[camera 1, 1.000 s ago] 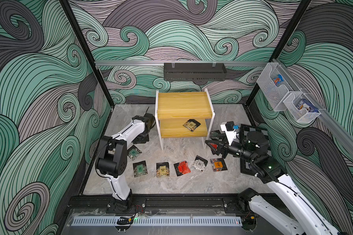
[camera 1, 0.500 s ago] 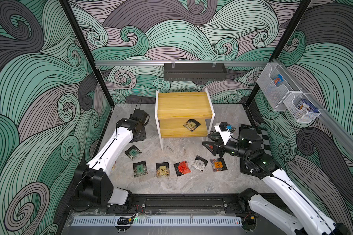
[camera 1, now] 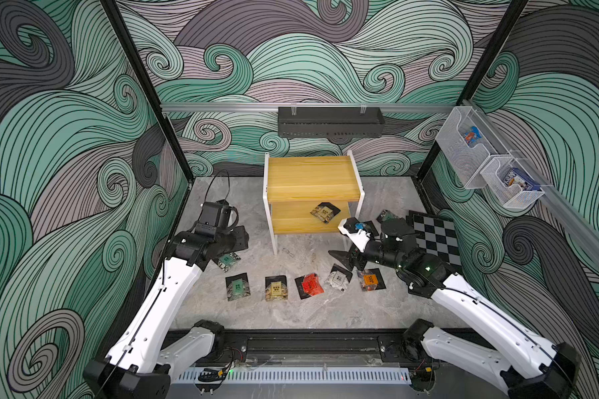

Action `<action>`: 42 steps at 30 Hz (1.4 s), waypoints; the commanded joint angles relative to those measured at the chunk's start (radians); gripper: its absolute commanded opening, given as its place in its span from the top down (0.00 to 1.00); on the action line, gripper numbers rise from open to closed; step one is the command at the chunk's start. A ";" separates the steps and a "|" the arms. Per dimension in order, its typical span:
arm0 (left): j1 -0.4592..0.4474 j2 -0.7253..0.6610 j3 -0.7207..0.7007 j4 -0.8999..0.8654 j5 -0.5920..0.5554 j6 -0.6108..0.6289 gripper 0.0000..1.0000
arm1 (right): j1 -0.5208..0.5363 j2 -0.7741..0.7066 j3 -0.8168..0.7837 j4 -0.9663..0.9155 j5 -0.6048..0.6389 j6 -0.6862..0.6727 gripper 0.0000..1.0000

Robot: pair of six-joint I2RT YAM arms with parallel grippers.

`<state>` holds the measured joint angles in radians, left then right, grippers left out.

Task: Remove the tea bags from the shelf
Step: Place the tea bag at the center of the board, then pick up the tea bag from the shelf.

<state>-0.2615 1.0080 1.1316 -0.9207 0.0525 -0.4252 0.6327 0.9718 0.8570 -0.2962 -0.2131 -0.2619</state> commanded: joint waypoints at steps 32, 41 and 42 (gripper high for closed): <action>0.004 -0.091 -0.118 0.108 0.315 -0.001 0.42 | 0.008 0.487 0.072 0.412 0.283 -0.444 0.07; 0.004 -0.092 -0.122 0.109 0.302 0.001 0.42 | -0.020 0.560 0.120 0.395 0.253 -0.433 0.07; 0.004 -0.091 -0.122 0.109 0.301 0.002 0.42 | -0.020 0.565 0.122 0.394 0.253 -0.430 0.07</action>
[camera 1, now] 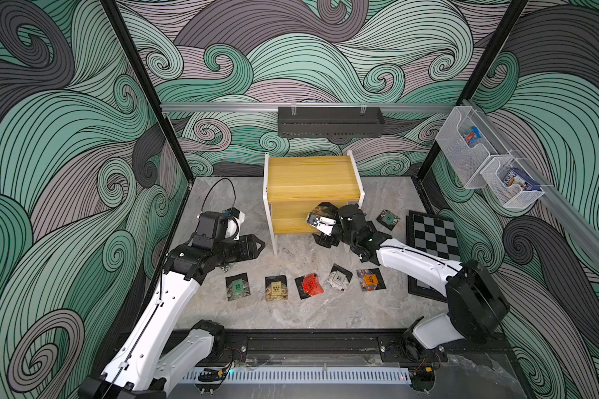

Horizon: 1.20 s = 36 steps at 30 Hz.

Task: Remove the tea bags from the shelf
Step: Pick up the tea bag from the shelf.

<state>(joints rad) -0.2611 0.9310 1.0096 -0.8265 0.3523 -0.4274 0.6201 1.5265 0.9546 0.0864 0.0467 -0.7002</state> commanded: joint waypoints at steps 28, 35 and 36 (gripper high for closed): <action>0.003 0.000 -0.005 0.043 -0.009 -0.005 0.43 | 0.036 -0.114 -0.092 -0.064 -0.013 0.050 0.51; 0.004 -0.002 -0.006 0.046 -0.004 -0.014 0.43 | 0.044 -0.148 -0.105 -0.079 -0.006 0.058 0.65; 0.003 -0.004 -0.006 0.045 -0.006 -0.014 0.43 | 0.044 -0.151 -0.106 -0.082 -0.003 0.062 0.67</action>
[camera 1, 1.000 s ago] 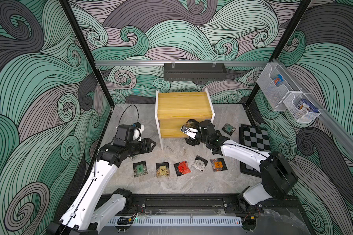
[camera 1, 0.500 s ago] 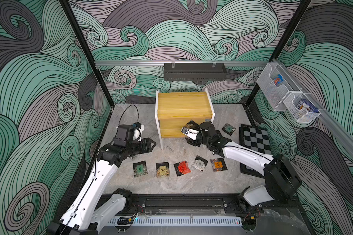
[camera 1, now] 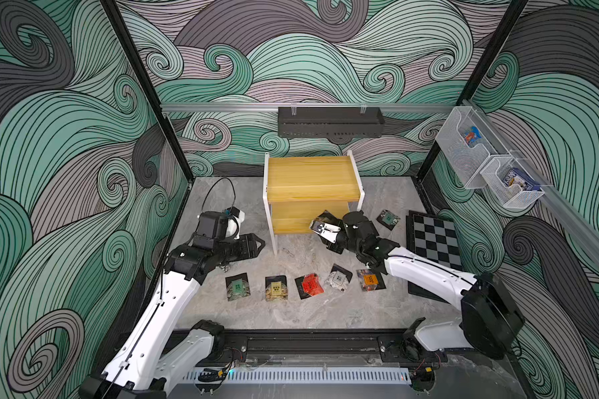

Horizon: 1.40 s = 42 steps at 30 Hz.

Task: Remove the tea bags from the shelf
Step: Pick up the tea bag from the shelf.

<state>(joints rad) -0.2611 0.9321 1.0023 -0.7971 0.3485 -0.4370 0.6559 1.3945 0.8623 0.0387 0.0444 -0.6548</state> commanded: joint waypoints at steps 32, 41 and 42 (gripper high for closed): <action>-0.052 -0.132 0.021 0.236 0.158 -0.008 0.31 | 0.121 -0.399 0.064 -0.319 -0.186 0.262 0.93; -0.061 -0.121 0.029 0.315 0.352 -0.007 0.28 | 0.117 -0.390 0.174 -0.338 -0.502 0.519 0.94; -0.063 -0.121 0.027 0.326 0.370 -0.010 0.28 | 0.113 -0.382 0.186 -0.338 -0.530 0.548 0.94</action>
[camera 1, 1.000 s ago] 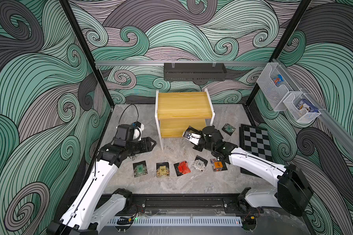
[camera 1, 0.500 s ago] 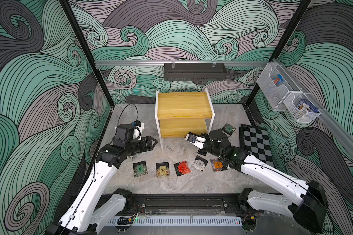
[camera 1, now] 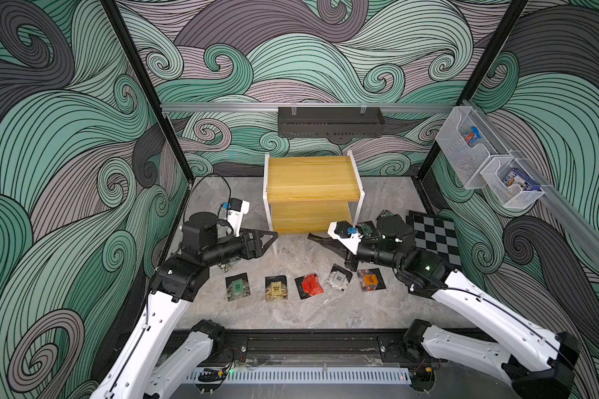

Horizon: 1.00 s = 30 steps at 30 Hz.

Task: Remove the tea bags from the shelf
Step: Pick up the tea bag from the shelf.

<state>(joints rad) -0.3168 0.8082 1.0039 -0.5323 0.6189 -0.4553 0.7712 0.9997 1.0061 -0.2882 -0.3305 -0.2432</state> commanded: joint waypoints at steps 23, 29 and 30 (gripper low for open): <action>-0.179 0.085 0.041 0.152 0.196 0.027 0.31 | -0.153 0.186 0.150 0.213 -0.639 0.675 0.90; -0.209 0.112 0.051 0.148 0.178 0.024 0.42 | -0.160 0.199 0.126 0.269 -0.665 0.723 0.89; -0.212 0.113 0.053 0.144 0.173 0.025 0.44 | -0.164 0.198 0.124 0.272 -0.664 0.726 0.89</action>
<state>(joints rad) -0.5175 0.9195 1.0111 -0.4038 0.7959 -0.4400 0.6155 1.1915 1.1477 -0.0666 -0.9569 0.4465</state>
